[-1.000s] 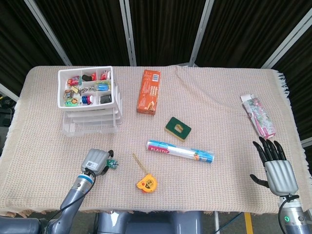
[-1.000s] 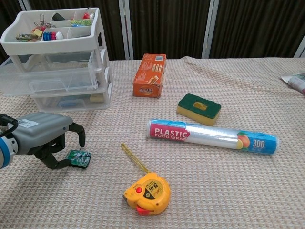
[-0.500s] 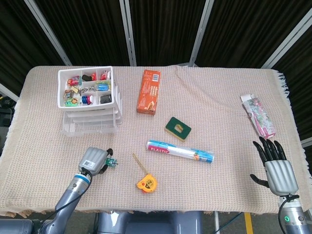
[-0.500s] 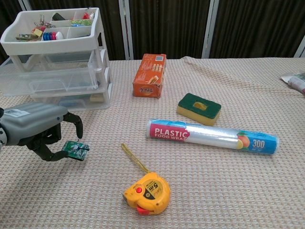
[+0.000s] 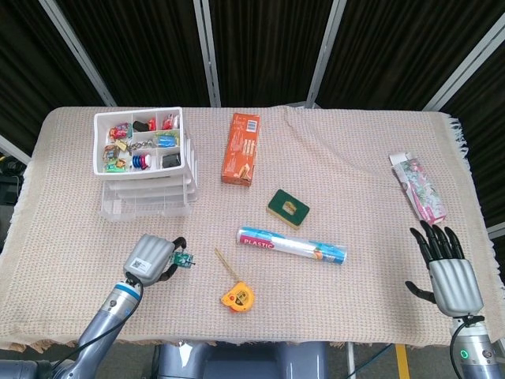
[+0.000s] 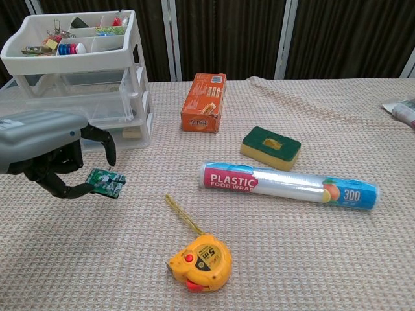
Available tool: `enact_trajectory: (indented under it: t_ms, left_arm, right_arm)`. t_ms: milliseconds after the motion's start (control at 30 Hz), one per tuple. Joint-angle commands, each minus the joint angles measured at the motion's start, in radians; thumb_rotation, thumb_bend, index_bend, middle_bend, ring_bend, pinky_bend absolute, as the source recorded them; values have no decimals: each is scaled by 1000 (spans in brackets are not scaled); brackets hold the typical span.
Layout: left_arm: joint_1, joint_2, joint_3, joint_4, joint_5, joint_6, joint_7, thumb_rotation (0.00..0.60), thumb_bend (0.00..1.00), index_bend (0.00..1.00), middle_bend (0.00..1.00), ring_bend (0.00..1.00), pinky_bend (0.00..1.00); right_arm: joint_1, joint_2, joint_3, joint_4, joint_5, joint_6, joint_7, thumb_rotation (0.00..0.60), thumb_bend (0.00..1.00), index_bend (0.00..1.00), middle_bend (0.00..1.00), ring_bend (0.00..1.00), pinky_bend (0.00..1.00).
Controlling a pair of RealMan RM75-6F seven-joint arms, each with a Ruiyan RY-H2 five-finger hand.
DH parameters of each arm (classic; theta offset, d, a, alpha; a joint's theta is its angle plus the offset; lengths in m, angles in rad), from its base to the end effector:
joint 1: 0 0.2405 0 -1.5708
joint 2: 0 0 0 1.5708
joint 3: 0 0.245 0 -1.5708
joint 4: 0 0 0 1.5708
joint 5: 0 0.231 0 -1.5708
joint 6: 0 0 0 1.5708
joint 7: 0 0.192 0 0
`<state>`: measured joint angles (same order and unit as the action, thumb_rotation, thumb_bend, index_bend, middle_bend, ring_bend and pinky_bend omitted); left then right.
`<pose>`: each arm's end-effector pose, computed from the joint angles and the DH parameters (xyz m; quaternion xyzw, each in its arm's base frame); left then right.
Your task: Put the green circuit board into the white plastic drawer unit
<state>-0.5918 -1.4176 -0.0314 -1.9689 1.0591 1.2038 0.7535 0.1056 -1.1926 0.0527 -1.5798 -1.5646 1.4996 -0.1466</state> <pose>-0.1181 0.2793 -0.0293 -0.7657 -0.3611 -0.3138 0.4299 -0.2900 -0.2360 0.1129 0.6317 -0.3295 0.3813 0.5891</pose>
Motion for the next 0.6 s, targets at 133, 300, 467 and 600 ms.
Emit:
enact_trajectory:
  t_ms: [133, 300, 467, 600]
  left_arm:
    - [-18, 66, -35, -120, 49, 27, 21, 600, 440, 674, 999, 930, 778]
    - [-41, 125, -88, -176, 33, 39, 37, 600, 442, 675, 998, 931, 777]
    - [-71, 182, -162, -184, -58, 31, 29, 600, 443, 675, 998, 930, 777]
    - [-107, 231, -225, -160, -154, 12, 26, 600, 442, 674, 998, 930, 777]
  right_arm:
    - [-2, -4, 1, 5, -4, 8, 0, 600, 15, 92, 0, 0, 0]
    - [-2, -5, 1, 7, -5, 9, 1, 600, 15, 92, 0, 0, 0]
    - [-2, -6, 1, 7, -6, 9, 0, 600, 15, 92, 0, 0, 0]
    - [-2, -6, 1, 6, -4, 7, -1, 600, 16, 92, 0, 0, 0]
